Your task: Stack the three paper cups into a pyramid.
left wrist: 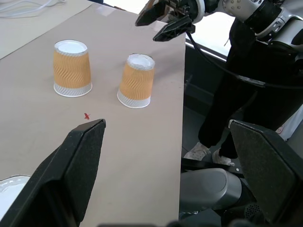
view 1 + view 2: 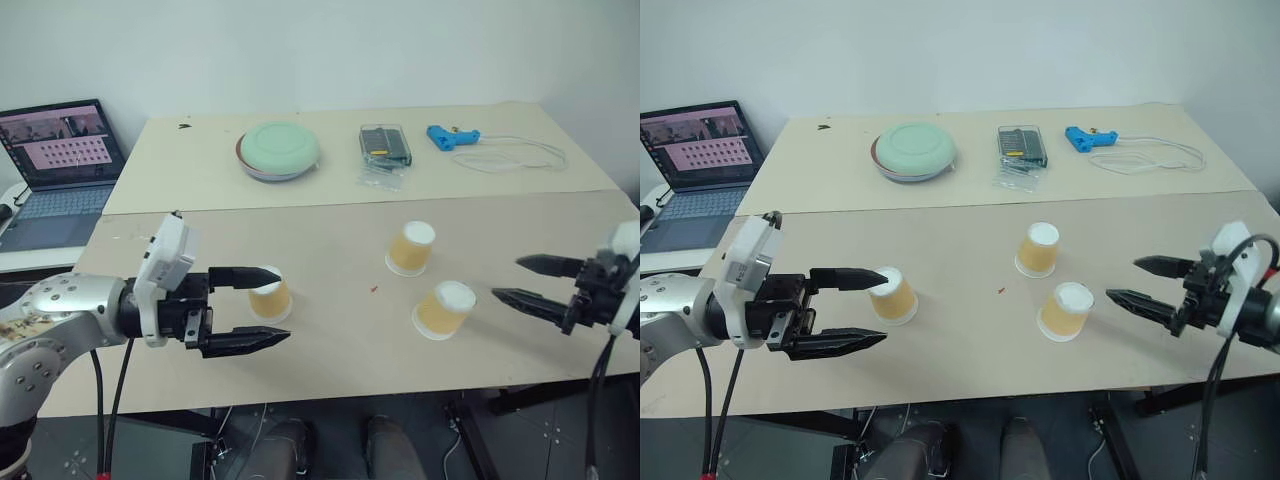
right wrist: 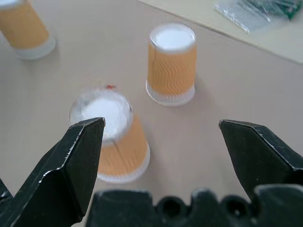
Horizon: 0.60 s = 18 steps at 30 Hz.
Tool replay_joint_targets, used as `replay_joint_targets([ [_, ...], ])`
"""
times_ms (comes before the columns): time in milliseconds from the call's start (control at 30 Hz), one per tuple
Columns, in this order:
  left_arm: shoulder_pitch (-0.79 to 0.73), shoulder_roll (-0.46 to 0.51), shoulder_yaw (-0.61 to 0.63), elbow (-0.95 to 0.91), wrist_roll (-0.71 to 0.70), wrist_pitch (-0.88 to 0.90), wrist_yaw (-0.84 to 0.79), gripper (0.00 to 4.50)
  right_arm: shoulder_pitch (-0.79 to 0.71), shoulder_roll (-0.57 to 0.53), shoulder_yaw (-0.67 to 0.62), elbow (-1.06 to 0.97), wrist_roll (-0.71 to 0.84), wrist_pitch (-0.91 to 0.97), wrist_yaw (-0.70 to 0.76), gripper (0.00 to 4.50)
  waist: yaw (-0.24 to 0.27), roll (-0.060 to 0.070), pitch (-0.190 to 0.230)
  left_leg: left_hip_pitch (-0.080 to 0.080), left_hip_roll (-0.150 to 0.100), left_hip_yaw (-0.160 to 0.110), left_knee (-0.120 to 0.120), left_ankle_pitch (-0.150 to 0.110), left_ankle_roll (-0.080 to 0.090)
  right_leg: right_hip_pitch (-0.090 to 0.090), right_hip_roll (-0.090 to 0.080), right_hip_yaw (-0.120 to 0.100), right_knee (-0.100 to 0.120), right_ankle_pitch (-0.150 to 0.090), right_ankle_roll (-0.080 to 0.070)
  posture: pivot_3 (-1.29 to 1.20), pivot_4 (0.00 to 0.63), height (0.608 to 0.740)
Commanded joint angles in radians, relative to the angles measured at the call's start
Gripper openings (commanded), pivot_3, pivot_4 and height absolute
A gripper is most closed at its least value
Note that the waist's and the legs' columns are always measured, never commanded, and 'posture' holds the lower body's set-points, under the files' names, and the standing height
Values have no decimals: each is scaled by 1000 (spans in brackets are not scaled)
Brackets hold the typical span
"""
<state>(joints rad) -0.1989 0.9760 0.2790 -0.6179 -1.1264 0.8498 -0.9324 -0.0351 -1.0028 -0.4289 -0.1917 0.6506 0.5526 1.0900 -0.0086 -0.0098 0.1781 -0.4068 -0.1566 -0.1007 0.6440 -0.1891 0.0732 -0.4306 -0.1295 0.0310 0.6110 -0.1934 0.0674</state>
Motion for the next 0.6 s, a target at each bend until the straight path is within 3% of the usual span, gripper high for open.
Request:
replay_joint_targets([
  [33, -17, 11, 18, -18, 3, -17, 6, 4454, 19, 1, 43, -58, -6, -2, 24, 4500, 9, 0, 0, -1, 0, 0, 0, 0, 0, -1, 0, -1, 0, 0, 1, 0, 150, 728],
  [100, -14, 15, 27, -22, -9, -10, 10, 4454, 42, -3, 47, -66, -4, -6, 43, 4500, 18, 0, 0, -4, -2, 0, 0, 0, 1, -6, 0, -1, 0, 3, 5, 0, 150, 728],
  [167, -13, 20, 35, -22, -18, -5, 11, 4454, 59, -10, 51, -72, -11, -14, 57, 4500, 24, 0, 0, -8, -2, 0, 0, 0, 1, -9, 1, -2, 0, 7, 0, 0, 150, 728],
  [600, -34, 28, 50, -21, -63, 6, 59, 4454, 18, 14, 139, -91, -90, -54, 33, 4500, 21, -1, 0, -7, -1, 0, 0, 0, 0, -8, 0, -1, 1, 5, 5, 0, 150, 728],
])
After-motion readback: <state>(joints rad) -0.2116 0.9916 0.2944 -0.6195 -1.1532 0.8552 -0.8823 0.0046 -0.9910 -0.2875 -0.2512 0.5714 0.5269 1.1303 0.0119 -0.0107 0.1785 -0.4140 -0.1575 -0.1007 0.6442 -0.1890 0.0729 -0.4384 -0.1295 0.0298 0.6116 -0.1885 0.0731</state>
